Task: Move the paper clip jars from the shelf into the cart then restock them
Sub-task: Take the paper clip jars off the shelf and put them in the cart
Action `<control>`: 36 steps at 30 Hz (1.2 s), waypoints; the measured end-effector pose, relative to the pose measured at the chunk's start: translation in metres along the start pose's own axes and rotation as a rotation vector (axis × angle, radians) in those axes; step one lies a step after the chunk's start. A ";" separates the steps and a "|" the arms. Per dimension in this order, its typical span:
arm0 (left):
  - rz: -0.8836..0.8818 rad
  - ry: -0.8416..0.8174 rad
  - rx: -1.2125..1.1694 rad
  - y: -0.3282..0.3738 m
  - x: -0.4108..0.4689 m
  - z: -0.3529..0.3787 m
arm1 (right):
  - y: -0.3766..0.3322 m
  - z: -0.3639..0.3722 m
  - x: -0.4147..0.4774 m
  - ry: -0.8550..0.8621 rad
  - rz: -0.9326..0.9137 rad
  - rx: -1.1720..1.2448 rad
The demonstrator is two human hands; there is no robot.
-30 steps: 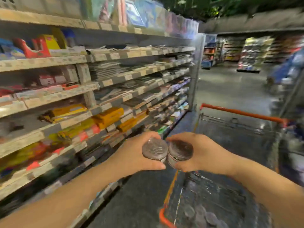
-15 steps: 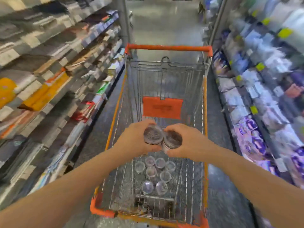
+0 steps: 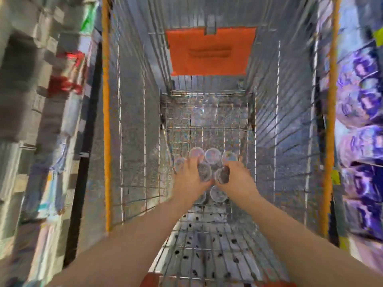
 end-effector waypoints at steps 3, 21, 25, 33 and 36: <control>-0.166 -0.031 0.023 -0.037 0.001 0.031 | 0.033 0.036 0.000 -0.008 0.141 -0.020; -0.456 -0.041 0.126 -0.120 -0.008 0.079 | 0.103 0.092 -0.004 0.009 0.405 0.096; -0.397 -0.067 0.096 -0.115 0.004 0.086 | 0.104 0.092 -0.005 0.032 0.441 0.206; -0.284 -0.064 0.113 -0.102 -0.004 0.079 | 0.088 0.078 -0.010 0.097 0.354 0.240; -0.205 -0.029 0.132 -0.085 -0.009 0.063 | 0.069 0.067 -0.010 0.107 0.295 0.245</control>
Point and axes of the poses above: each hand's wrist, its own x-axis towards the middle knuckle, its own z-axis out of the palm, y = z × x, the point moved 3 cm from there along x, towards the middle knuckle, and after that the axes turned 6 degrees about -z, right-handed, at the moved point
